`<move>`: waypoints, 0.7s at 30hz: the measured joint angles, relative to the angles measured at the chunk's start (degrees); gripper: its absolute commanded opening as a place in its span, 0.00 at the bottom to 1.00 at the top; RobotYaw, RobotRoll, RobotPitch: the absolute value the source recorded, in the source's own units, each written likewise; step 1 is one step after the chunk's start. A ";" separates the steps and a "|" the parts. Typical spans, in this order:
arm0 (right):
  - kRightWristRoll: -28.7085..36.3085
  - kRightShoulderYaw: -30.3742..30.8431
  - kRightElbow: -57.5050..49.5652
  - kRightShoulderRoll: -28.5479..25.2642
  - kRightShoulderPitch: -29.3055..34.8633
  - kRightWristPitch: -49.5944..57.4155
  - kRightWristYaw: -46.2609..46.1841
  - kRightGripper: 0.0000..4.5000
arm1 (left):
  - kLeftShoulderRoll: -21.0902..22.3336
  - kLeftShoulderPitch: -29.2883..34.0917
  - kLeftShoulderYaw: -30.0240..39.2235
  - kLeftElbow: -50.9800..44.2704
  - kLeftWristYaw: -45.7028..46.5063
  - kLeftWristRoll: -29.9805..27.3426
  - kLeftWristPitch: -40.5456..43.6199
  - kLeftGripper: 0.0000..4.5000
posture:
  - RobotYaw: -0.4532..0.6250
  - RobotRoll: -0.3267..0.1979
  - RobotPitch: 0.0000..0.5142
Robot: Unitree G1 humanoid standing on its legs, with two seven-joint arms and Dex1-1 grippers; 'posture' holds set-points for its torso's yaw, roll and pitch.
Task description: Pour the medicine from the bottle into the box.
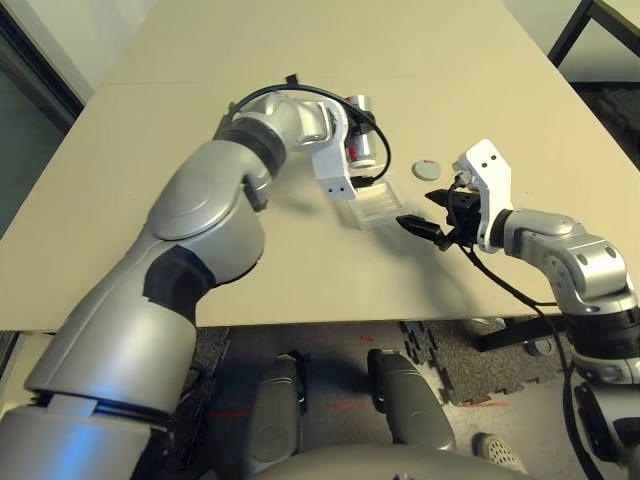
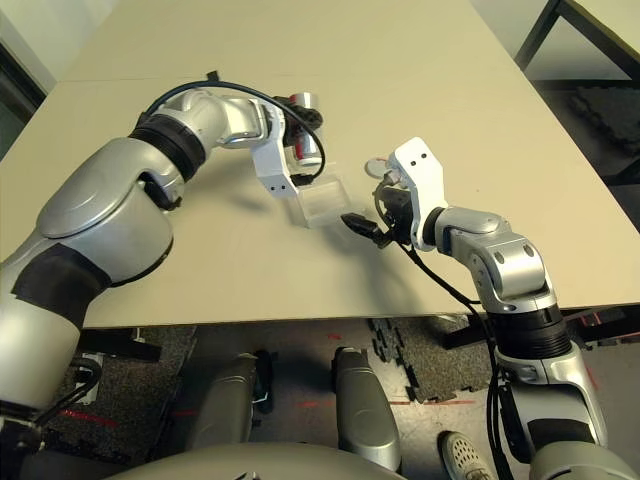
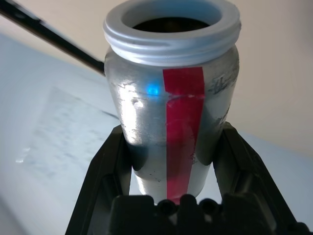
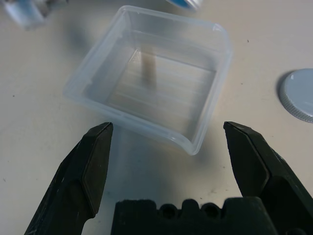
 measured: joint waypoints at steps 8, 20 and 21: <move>0.05 -0.18 -0.50 -0.34 1.08 0.06 -0.31 1.00 | -0.75 0.66 5.51 0.58 -4.72 -5.55 -1.61 0.56 | 0.20 0.62 0.26; 0.61 -0.20 -0.85 -2.54 1.02 0.89 1.09 1.00 | 3.81 9.61 48.95 0.51 -34.82 -47.59 11.48 0.56 | 0.27 0.62 0.28; 0.77 -0.18 -0.85 -2.56 0.88 1.05 1.26 1.00 | 3.81 10.85 54.02 0.30 -35.98 -52.34 14.81 0.56 | 0.27 0.62 0.28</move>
